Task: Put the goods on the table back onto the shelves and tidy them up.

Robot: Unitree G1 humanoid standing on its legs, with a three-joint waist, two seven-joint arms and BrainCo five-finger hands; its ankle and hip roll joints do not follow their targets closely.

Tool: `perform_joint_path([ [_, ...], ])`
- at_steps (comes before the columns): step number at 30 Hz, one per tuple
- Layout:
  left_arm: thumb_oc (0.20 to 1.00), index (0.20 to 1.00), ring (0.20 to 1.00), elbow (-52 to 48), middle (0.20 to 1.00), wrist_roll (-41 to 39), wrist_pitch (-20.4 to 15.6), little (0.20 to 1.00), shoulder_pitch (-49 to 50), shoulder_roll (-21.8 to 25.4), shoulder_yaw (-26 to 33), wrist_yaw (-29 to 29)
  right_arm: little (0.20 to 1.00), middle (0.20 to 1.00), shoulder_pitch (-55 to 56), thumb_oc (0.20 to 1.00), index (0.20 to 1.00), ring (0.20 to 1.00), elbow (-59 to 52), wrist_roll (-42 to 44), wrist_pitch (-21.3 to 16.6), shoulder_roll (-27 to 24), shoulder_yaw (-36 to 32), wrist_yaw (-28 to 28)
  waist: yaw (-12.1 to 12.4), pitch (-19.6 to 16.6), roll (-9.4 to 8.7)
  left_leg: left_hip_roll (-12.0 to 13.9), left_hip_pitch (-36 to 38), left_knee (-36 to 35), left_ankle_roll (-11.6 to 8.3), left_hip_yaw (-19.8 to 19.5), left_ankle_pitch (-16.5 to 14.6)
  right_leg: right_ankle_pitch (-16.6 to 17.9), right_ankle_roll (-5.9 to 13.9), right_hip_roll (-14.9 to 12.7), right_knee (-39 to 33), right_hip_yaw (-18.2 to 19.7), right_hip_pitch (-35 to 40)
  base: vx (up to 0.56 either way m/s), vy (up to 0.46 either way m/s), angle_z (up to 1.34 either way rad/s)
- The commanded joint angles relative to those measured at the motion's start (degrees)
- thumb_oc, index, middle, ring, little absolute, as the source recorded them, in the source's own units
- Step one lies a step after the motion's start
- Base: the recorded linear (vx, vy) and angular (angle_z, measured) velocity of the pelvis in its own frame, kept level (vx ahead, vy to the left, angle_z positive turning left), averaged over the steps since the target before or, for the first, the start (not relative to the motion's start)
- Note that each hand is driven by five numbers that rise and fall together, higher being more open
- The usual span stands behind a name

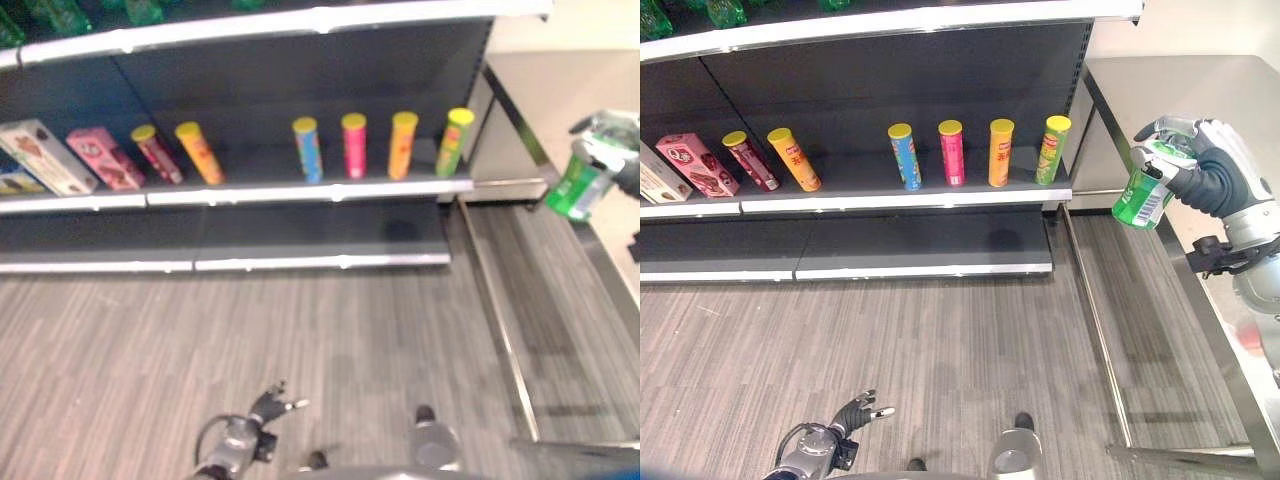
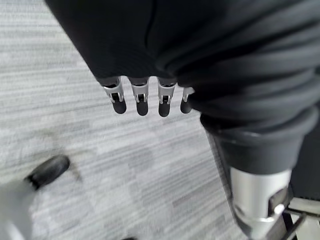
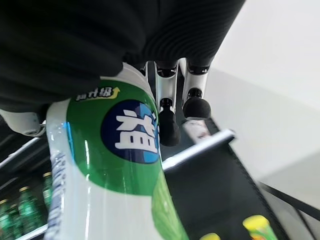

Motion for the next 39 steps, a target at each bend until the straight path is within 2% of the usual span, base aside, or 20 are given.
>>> perform_joint_path([
  [1, 1.0, 1.0, 1.0, -1.8, 1.0, -0.2, -1.3, 1.0, -0.5, 1.6, -2.2, 0.6, 0.2, 0.2, -7.3, 0.2, 0.2, 0.2, -0.5, 1.5, -1.7, -3.5, -1.0, -1.2, 2.2, -3.9, -4.03, 1.2, 6.1, 13.5, -8.7, 7.2, -2.7, 8.3, -1.32, 3.5, -13.0, -2.1, 0.6, 0.25, -0.309, 0.53],
  [3, 1.0, 1.0, 1.0, -2.3, 1.0, -1.2, -1.0, 1.0, -0.3, 1.5, -2.3, 1.1, 0.2, 0.2, -10.1, 0.2, 0.2, 0.2, -1.0, 2.7, -1.8, -4.5, 0.5, -1.4, 3.3, -3.1, -4.42, 2.8, 1.6, 24.8, -11.58, 5.7, 3.1, 5.6, -3.59, 5.0, -13.3, -1.9, 4.0, 0.22, -0.269, 0.46],
  [4, 1.0, 1.0, 1.0, -2.3, 1.0, -1.2, -1.0, 1.0, -0.4, 1.5, -2.2, 1.1, 0.2, 0.2, -10.5, 0.2, 0.2, 0.2, -0.9, 2.7, -1.8, -4.5, 0.9, -1.4, 2.9, -3.2, -4.64, 2.6, 1.0, 25.0, -11.5, 5.4, 3.3, 5.7, -3.63, 4.7, -13.3, -2.2, 3.7, 0.21, -0.26, 0.19],
  [5, 1.0, 1.0, 1.0, -2.3, 1.0, -2.2, -0.7, 1.0, -0.5, 1.4, -1.7, 2.0, 0.2, 0.2, -12.1, 0.2, 0.2, 0.2, -0.5, 3.4, -1.8, -4.8, 1.6, -2.0, 4.2, -2.1, -5.92, 2.8, -3.1, 35.5, -13.31, 3.4, 7.8, 3.5, -5.27, 5.2, -13.4, -1.7, 6.5, 0.19, -0.252, 0.09],
  [6, 1.0, 1.0, 1.0, -1.7, 1.0, -2.1, -0.6, 1.0, -0.7, 1.4, -1.4, 2.5, 0.2, 0.2, -13.1, 0.2, 0.2, 0.2, 0.1, 3.3, -1.7, -5.0, 2.1, -2.4, 4.6, -1.9, -7.16, 2.7, -5.0, 38.2, -13.31, 3.6, 8.7, 2.9, -5.83, 4.9, -13.5, -1.6, 7.4, 0.3, -0.342, 0.0],
  [8, 1.0, 1.0, 1.0, -0.9, 1.0, -2.3, -0.6, 1.0, -0.1, 1.1, -0.9, 2.6, 0.2, 0.2, -13.1, 0.2, 0.2, 0.2, 0.0, 3.3, -1.5, -5.6, 2.5, -2.0, 5.0, -1.7, -7.44, 4.1, -7.0, 37.7, -12.65, 4.7, 8.5, 1.5, -6.76, 6.1, -13.8, -1.1, 9.1, 0.26, -0.207, -0.07],
  [10, 1.0, 1.0, 1.0, -0.2, 1.0, -1.8, -0.6, 1.0, 1.1, 1.2, -0.6, 2.2, 0.2, 0.2, -13.3, 0.2, 0.2, 0.2, -0.1, 3.3, -1.4, -5.3, 2.4, -2.0, 6.0, -2.1, -7.01, 6.0, -8.6, 32.9, -10.67, 6.7, 7.6, 0.4, -6.72, 6.8, -14.2, -0.3, 10.5, 0.27, -0.076, -0.14],
  [15, 1.0, 1.0, 1.0, -0.2, 1.0, -1.8, -0.6, 1.0, 1.1, 1.2, -0.6, 2.2, 0.2, 0.2, -13.3, 0.2, 0.2, 0.2, -0.1, 3.3, -1.4, -5.3, 2.5, -2.0, 6.2, -2.0, -7.03, 6.0, -8.3, 32.8, -10.67, 6.9, 7.6, 0.4, -6.72, 6.8, -14.2, -0.1, 10.5, 0.18, 0.03, -0.28],
  [16, 1.0, 1.0, 1.0, 1.6, 1.0, -0.6, -0.7, 1.0, 3.3, 1.8, -0.5, 2.5, 0.2, 0.2, -15.0, 0.2, 0.2, 0.2, 0.9, 3.4, -2.5, -4.5, 3.7, -4.2, 8.1, -3.1, -5.44, 10.2, -13.1, 3.6, -10.04, 8.6, 12.3, -4.6, -4.65, 7.7, -14.3, 0.7, 15.4, 0.93, 0.177, 0.2],
  [17, 1.0, 1.0, 1.0, 1.8, 1.0, -0.4, -0.7, 1.0, 3.5, 1.7, -0.4, 2.7, 0.2, 0.2, -15.9, 0.2, 0.2, 0.2, 1.3, 3.0, -2.4, -4.6, 4.4, -4.8, 8.6, -3.1, -5.37, 10.8, -14.3, 0.2, -10.32, 9.2, 14.0, -4.9, -4.48, 7.7, -14.3, 1.4, 16.2, 1.1, 0.204, 0.87],
  [20, 1.0, 1.0, 1.0, 2.0, 1.0, -0.6, -0.7, 1.0, 4.2, 2.0, 0.3, 3.1, 0.2, 0.2, -16.5, 0.2, 0.2, 0.2, 1.3, 2.2, -2.1, -4.5, 4.6, -5.2, 9.2, -3.5, -5.1, 11.2, -15.5, -0.2, -10.91, 10.2, 14.2, -6.1, -4.0, 7.8, -14.3, 2.9, 18.4, 0.4, 0.088, -0.2],
  [21, 1.0, 1.0, 1.0, 2.2, 1.0, -0.7, -0.9, 1.0, 5.3, 1.9, 1.1, 3.5, 0.2, 0.2, -18.1, 0.2, 0.2, 0.2, 1.0, 1.5, -2.1, -3.3, 5.6, -5.6, 10.1, -4.1, -4.14, 10.9, -14.9, -0.2, -10.97, 10.1, 14.5, -7.1, -3.29, 7.1, -14.3, 4.4, 20.5, 0.65, 0.256, -1.57],
  [22, 1.0, 1.0, 1.0, 2.2, 1.0, -0.6, -0.7, 1.0, 5.8, 2.0, 2.0, 3.8, 0.2, 0.2, -19.5, 0.2, 0.2, 0.2, 1.2, -0.3, -1.6, -2.5, 7.1, -6.2, 10.9, -5.2, -4.25, 9.9, -13.4, -0.2, -9.81, 11.9, 13.9, -7.0, -2.51, 5.0, -13.1, 5.6, 21.8, 0.82, 0.327, -1.86],
  [24, 1.0, 1.0, 1.0, 1.9, 1.0, -0.8, -0.6, 1.0, 5.3, 2.5, 1.9, 3.9, 0.2, 0.2, -20.1, 0.2, 0.2, 0.2, 0.9, -1.0, -0.7, -1.4, 7.4, -6.4, 11.3, -5.9, -4.79, 7.6, -12.0, 0.5, -7.52, 13.2, 12.5, -6.0, -1.34, 3.1, -6.7, 6.1, 19.8, 0.48, 0.224, -1.39],
  [27, 1.0, 1.0, 1.0, 0.6, 1.0, -2.1, -0.8, 1.0, 4.2, 3.4, 1.3, 4.4, 0.2, 0.2, -23.8, 0.2, 0.2, 0.2, 0.7, -1.3, -0.8, -1.2, 8.4, -8.1, 10.6, -5.2, -4.96, 4.8, -9.4, 0.4, -4.59, 14.3, 9.8, -1.5, 0.85, 2.3, 5.3, 7.9, 13.3, 0.26, 0.197, -0.7],
  [29, 1.0, 1.0, 1.0, -0.1, 1.0, -2.7, -0.8, 1.0, 3.6, 4.1, 1.3, 4.9, 0.2, 0.2, -25.4, 0.2, 0.2, 0.2, 0.6, -1.0, -1.0, -0.2, 9.0, -8.7, 10.0, -4.6, -4.45, 3.7, -7.3, 0.0, -3.6, 15.5, 8.3, 1.9, 2.44, 1.0, 12.0, 6.8, 7.9, 0.12, 0.146, -0.24],
  [32, 1.0, 1.0, 1.0, -0.1, 1.0, -3.1, -0.8, 1.0, 2.6, 4.7, 1.6, 4.9, 0.2, 0.2, -25.9, 0.2, 0.2, 0.2, 0.1, -0.6, -0.7, -0.6, 9.0, -8.4, 9.0, -4.4, -3.94, 2.7, -5.9, -0.2, -3.52, 15.2, 7.1, 0.3, 1.38, 1.6, 9.3, 5.3, 4.8, 0.21, 0.114, -0.12],
  [33, 1.0, 1.0, 1.0, 0.4, 1.0, -2.8, -0.8, 1.0, 1.9, 5.1, 1.3, 4.7, 0.2, 0.2, -27.2, 0.2, 0.2, 0.2, 0.2, 0.2, -0.6, -1.3, 9.5, -8.3, 8.6, -4.6, -3.59, 1.8, -5.2, -0.2, -3.64, 14.6, 6.2, -2.5, -0.06, 2.8, 2.9, 4.6, 4.5, 0.27, 0.02, 0.25],
  [34, 1.0, 1.0, 1.0, 0.9, 1.0, -2.6, -0.9, 1.0, 1.4, 4.8, 1.2, 4.4, 0.2, 0.2, -27.7, 0.2, 0.2, 0.2, 0.6, 0.8, -0.5, -1.8, 10.2, -8.1, 7.6, -4.5, -3.55, 0.9, -4.3, -0.2, -3.68, 13.4, 4.8, -1.5, -0.67, 2.9, -4.0, 5.6, 3.5, 0.28, 0.022, 0.33],
  [39, 1.0, 1.0, 1.0, 0.9, 1.0, -2.0, -0.9, 1.0, 1.2, 4.4, 1.1, 4.5, 0.2, 0.2, -28.7, 0.2, 0.2, 0.2, 0.5, 1.2, 0.1, -2.1, 12.2, -7.3, 7.4, -4.1, -3.89, 0.5, -3.2, -0.2, -3.82, 11.9, 4.2, 0.8, -0.03, 2.7, -6.6, 8.4, 3.1, 0.12, -0.037, 0.75],
])
